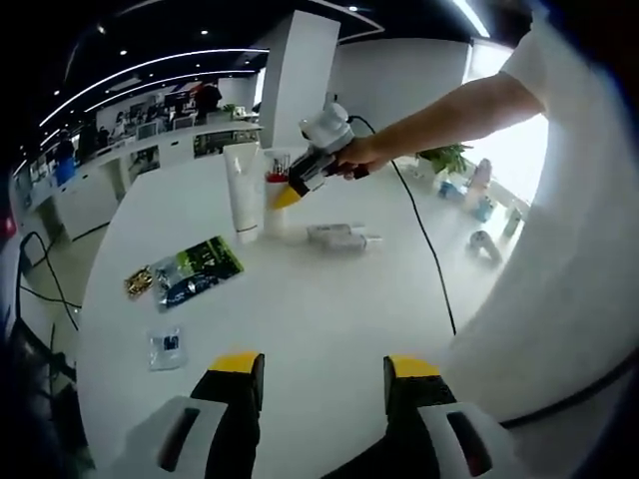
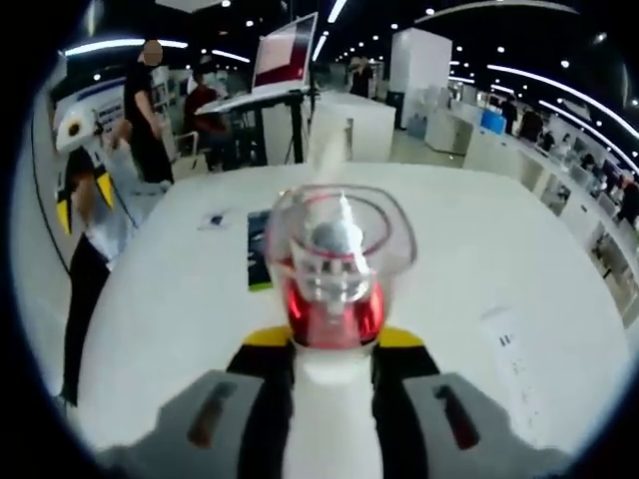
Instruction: Arrange the skincare products in the storage area until every visible bottle or jar stands upright without overlapping.
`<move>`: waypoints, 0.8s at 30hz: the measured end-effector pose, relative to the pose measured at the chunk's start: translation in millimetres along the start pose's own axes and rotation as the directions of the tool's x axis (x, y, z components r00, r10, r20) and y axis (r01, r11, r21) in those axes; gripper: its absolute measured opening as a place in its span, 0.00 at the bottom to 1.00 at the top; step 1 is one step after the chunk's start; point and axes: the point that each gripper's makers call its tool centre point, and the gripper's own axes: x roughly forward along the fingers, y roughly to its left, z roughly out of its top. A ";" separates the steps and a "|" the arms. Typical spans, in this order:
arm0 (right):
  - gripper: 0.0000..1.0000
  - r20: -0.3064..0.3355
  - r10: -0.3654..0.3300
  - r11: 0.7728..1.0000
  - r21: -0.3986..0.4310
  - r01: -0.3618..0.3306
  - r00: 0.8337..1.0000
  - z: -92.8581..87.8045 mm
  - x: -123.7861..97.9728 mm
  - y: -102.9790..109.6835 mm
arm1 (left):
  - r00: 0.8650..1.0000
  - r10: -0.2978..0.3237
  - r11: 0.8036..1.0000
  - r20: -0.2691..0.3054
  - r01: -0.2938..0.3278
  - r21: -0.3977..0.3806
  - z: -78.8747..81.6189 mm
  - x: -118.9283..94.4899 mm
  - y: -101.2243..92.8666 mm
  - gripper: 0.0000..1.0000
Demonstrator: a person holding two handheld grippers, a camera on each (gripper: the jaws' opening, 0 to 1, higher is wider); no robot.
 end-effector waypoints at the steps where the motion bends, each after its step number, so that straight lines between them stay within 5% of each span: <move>1: 0.29 0.005 0.001 1.000 0.000 -0.001 1.000 1.6 1.1 0.2 | 1.000 0.002 1.000 0.000 -0.002 0.000 -0.3 -0.3 0.1 0.50; 22: 0.31 0.055 0.079 0.996 -0.040 -0.077 0.995 8.6 5.6 7.3 | 1.000 0.025 1.000 -0.020 -0.025 -0.007 -9.5 -7.1 -2.2 0.50; 24: 0.42 0.042 0.072 0.997 -0.025 -0.071 0.997 4.7 6.7 9.5 | 0.999 0.026 1.000 -0.023 -0.026 -0.010 -11.0 -7.3 -3.3 0.50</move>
